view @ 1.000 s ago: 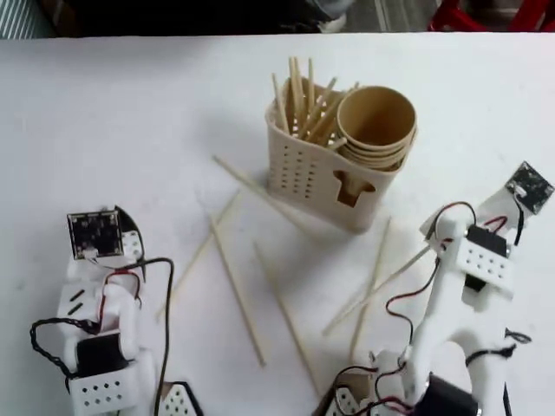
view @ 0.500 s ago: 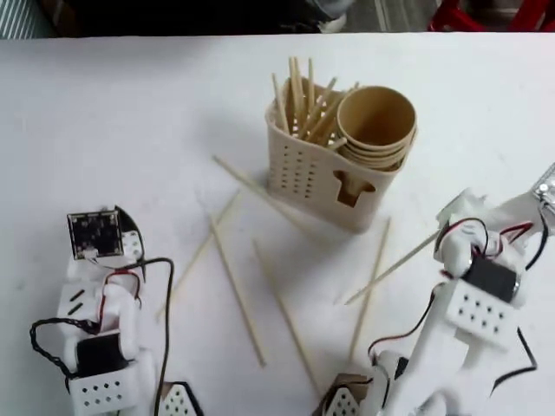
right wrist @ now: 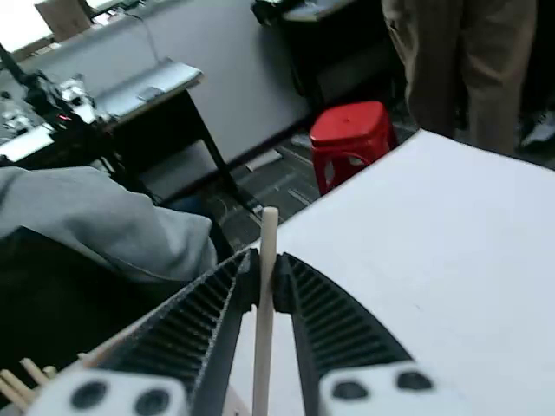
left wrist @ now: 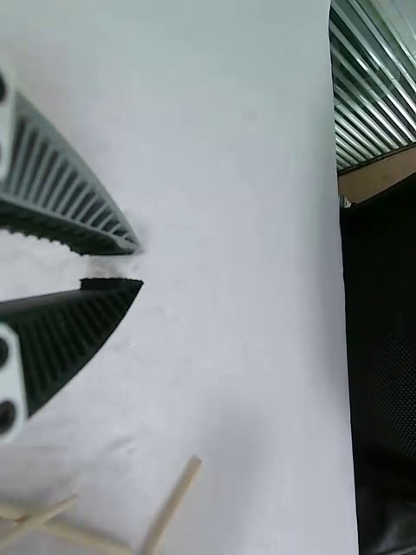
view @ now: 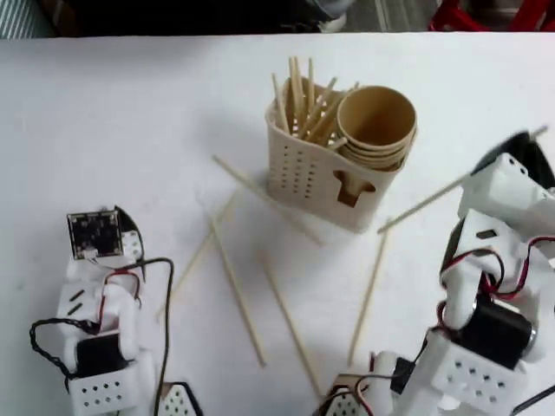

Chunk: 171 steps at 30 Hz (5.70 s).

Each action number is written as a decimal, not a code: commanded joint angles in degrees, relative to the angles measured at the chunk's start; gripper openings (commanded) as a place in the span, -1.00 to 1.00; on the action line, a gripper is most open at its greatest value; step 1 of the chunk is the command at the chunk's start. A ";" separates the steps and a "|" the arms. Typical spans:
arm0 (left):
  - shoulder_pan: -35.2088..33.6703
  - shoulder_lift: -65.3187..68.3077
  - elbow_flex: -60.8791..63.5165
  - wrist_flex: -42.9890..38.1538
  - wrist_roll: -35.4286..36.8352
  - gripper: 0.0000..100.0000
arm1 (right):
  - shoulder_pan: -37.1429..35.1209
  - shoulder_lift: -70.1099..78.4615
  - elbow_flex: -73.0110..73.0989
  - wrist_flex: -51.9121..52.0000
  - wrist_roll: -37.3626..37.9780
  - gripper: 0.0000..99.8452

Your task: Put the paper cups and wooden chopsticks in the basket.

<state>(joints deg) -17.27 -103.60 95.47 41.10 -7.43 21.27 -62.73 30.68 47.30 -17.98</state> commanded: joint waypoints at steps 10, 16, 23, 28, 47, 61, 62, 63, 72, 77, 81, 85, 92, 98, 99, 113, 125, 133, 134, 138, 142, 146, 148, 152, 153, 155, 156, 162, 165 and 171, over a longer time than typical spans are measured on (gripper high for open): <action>0.48 -0.75 -0.35 -0.97 -0.53 -0.87 | -22.37 1.27 -14.59 -15.16 0.53 -0.97; 0.48 -0.75 -0.35 -0.97 -0.53 -0.87 | -25.80 11.82 -14.68 -29.23 3.78 -0.97; 0.48 -0.75 -0.35 -0.97 -0.53 -0.87 | -34.07 19.74 -14.15 -31.87 13.27 -0.97; 0.48 -0.75 -0.35 -0.97 -0.53 -0.87 | -35.12 22.73 -11.34 -32.22 15.21 -0.97; 0.48 -0.75 -0.35 -0.97 -0.53 -0.87 | -34.77 21.49 -10.29 -24.75 15.21 -0.58; 0.75 -0.75 -0.26 -0.97 -2.99 -0.87 | -13.32 8.04 -9.58 18.77 10.73 -0.79; 0.75 -0.75 -0.26 -0.97 -2.99 -0.87 | -11.74 8.04 -8.62 21.58 10.29 -0.79; 0.75 -0.75 -0.26 -0.97 -3.08 -0.87 | -10.51 7.96 -7.12 24.04 9.76 -0.79; 0.75 -0.75 0.35 -1.41 -3.16 -0.87 | -9.10 7.43 18.64 22.99 9.67 -0.79; 0.84 -0.75 0.44 -1.41 -3.16 -0.87 | -9.10 7.87 30.86 12.26 9.58 -0.79; 0.84 -0.75 0.44 -1.41 -3.16 -0.87 | -11.47 7.96 37.89 3.47 9.58 -0.79; 0.84 -0.75 0.44 -1.41 -3.16 -0.87 | -13.67 8.04 40.79 -2.51 7.74 -0.79; 0.92 -0.75 0.44 -1.41 -3.16 -0.87 | -14.46 8.04 40.53 -5.49 7.38 -0.79; 2.24 -0.75 0.53 -1.41 -3.25 -0.87 | -14.73 8.13 40.53 -5.58 7.38 -0.79; 2.24 -0.75 0.53 -1.41 -3.25 -0.87 | -14.73 8.75 40.53 -5.58 7.38 -0.79; 2.33 -0.75 0.53 -1.41 -3.25 -0.87 | -14.37 41.71 24.79 -5.85 1.76 -0.79; 2.33 -0.75 0.53 -1.41 -3.25 -0.87 | -14.37 61.14 13.10 -3.38 1.23 -0.82; 2.33 -0.75 0.53 -1.41 -3.25 -0.87 | -14.37 62.64 11.60 -2.15 1.23 -0.97; 2.33 -0.75 0.53 -1.41 -3.25 -0.87 | -14.29 62.46 11.60 -2.15 1.23 -0.97; 2.33 -0.75 0.53 -1.41 -3.25 -0.87 | -12.00 62.20 11.43 -2.33 1.32 -0.97; 2.33 -0.75 0.53 -1.41 -3.25 -0.87 | -8.22 58.68 10.90 -2.15 3.96 -0.97; 2.33 -0.75 0.53 -1.41 -3.25 -0.87 | -3.82 51.82 10.55 -0.31 6.68 -0.97; 2.33 -0.75 0.53 -1.41 -3.25 -0.87 | -2.15 47.78 10.46 1.45 7.91 -0.97; 2.33 -0.75 0.53 -1.41 -3.25 -0.87 | 0.13 39.87 10.46 4.00 8.18 -0.97; 2.33 -0.75 0.53 -1.41 -3.25 -0.87 | 0.48 38.11 10.46 4.35 8.18 -0.97; 2.33 -0.75 0.53 -1.41 -3.25 -0.87 | 1.10 34.77 10.46 4.70 8.18 -0.97; 2.33 -0.75 0.53 -1.41 -3.25 -0.87 | 1.36 33.19 10.46 4.70 8.18 -0.97; 2.15 -0.75 0.53 -1.41 -3.25 -0.87 | 3.82 22.46 7.82 5.76 8.18 -0.97; 2.15 -0.75 0.53 -1.41 -3.25 -0.87 | 5.32 18.24 3.16 8.31 7.82 -0.97; 2.07 -0.75 0.53 -1.41 -3.25 -0.87 | 5.67 12.97 -6.77 12.97 7.65 -0.97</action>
<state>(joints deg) -15.69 -103.60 96.35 41.10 -10.15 26.90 -46.55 29.71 58.99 -10.51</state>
